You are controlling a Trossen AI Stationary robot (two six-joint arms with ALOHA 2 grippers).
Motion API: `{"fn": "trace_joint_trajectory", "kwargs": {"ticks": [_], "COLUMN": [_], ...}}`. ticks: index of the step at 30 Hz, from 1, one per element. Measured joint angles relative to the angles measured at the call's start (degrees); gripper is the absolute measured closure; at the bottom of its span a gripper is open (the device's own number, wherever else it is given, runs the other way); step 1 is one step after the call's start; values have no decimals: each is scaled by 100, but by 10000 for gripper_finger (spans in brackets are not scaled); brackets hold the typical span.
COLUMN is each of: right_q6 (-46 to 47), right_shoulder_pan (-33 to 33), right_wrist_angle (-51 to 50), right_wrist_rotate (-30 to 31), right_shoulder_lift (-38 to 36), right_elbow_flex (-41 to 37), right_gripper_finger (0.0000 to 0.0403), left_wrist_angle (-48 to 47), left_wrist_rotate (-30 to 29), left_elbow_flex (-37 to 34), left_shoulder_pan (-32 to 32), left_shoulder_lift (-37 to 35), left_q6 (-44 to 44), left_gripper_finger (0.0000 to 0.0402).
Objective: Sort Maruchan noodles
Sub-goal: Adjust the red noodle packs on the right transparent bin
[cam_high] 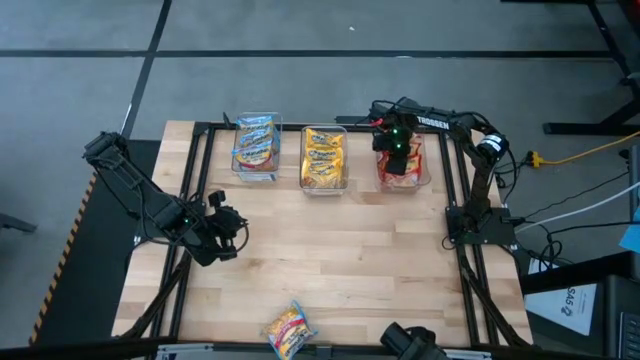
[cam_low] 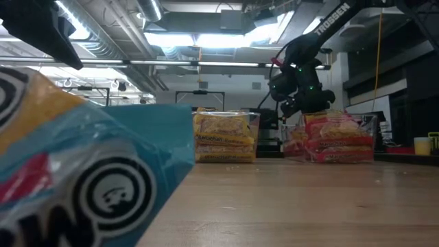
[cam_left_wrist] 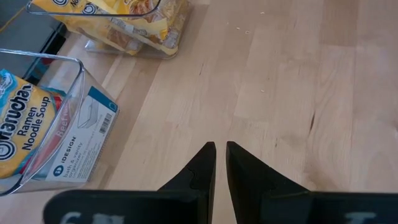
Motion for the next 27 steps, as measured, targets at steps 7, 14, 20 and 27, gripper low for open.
{"fn": "trace_joint_trajectory", "kwargs": {"ticks": [7, 14, 20, 27], "right_q6": [-140, -106, 21, 40], "right_shoulder_pan": [0, 0, 0, 5], "right_wrist_angle": [-566, -1267, -1298, -1426], "right_wrist_rotate": [358, 466, 399, 677], "right_shoulder_lift": [0, -3, -7, -9], "right_elbow_flex": [230, 965, 1279, 1224], "right_gripper_finger": [400, 401, 402, 402], "left_wrist_angle": [0, 0, 0, -2], "left_wrist_rotate": [0, 0, 0, 0], "left_elbow_flex": [0, 0, 0, 0], "left_shoulder_pan": [1, 0, 0, 2], "left_shoulder_lift": [0, -1, -2, 0], "left_q6": [2, 2, 2, 2], "left_gripper_finger": [369, 369, 369, 369]}}
